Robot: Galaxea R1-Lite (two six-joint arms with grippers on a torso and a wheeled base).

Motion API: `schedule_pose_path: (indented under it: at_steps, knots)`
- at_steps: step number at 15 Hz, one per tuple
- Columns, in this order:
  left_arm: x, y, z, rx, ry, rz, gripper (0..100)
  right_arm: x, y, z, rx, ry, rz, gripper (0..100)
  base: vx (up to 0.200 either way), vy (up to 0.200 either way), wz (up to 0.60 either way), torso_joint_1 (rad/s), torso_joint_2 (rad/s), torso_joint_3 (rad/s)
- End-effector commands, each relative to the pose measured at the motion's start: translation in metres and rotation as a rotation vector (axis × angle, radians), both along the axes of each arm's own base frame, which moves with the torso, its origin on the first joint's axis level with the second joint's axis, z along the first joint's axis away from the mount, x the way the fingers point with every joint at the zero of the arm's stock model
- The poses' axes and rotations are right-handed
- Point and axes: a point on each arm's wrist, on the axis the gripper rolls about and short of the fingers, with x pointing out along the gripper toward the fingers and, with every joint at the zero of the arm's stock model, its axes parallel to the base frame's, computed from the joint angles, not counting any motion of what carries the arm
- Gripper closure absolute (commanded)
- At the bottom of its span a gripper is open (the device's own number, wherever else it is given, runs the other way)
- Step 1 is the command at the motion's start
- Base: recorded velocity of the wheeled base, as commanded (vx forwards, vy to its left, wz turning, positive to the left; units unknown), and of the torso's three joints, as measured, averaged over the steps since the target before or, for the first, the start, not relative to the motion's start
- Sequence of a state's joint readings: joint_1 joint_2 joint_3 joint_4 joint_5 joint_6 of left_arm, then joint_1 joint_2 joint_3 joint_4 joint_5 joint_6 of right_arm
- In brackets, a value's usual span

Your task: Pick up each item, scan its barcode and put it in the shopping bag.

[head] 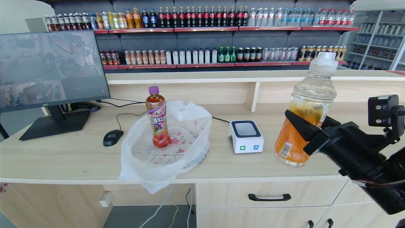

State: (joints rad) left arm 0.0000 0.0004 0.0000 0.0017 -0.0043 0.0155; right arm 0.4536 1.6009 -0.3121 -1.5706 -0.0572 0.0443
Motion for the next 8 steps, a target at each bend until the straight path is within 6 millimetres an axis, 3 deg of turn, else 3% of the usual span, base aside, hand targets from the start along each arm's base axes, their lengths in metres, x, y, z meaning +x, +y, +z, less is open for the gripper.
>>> schedule_pose_path:
  at_steps: [1, 4, 5, 8]
  knots:
    - [0.000, 0.000, 0.000, 0.000, -0.001, 0.000, 0, 0.012, 0.006, -0.004, -0.029, 0.006, -0.006, 100, 0.000, 0.000, 0.00, 0.000, 0.00, 0.000]
    - [0.000, 0.000, 0.000, 0.000, -0.001, 0.001, 0, 0.044, 0.017, 0.014, -0.065, -0.108, -0.062, 100, 0.000, 0.000, 0.00, 0.000, 0.00, 0.000]
    - [0.000, 0.000, 0.000, 0.000, -0.001, 0.000, 0, 0.063, 0.015, 0.022, -0.124, -0.179, -0.133, 100, 0.000, 0.000, 0.00, 0.000, 0.00, 0.000]
    - [0.000, 0.000, 0.000, 0.000, -0.001, 0.001, 0, 0.091, 0.030, 0.027, -0.232, -0.271, -0.182, 100, 0.000, 0.000, 0.00, 0.000, 0.00, 0.000]
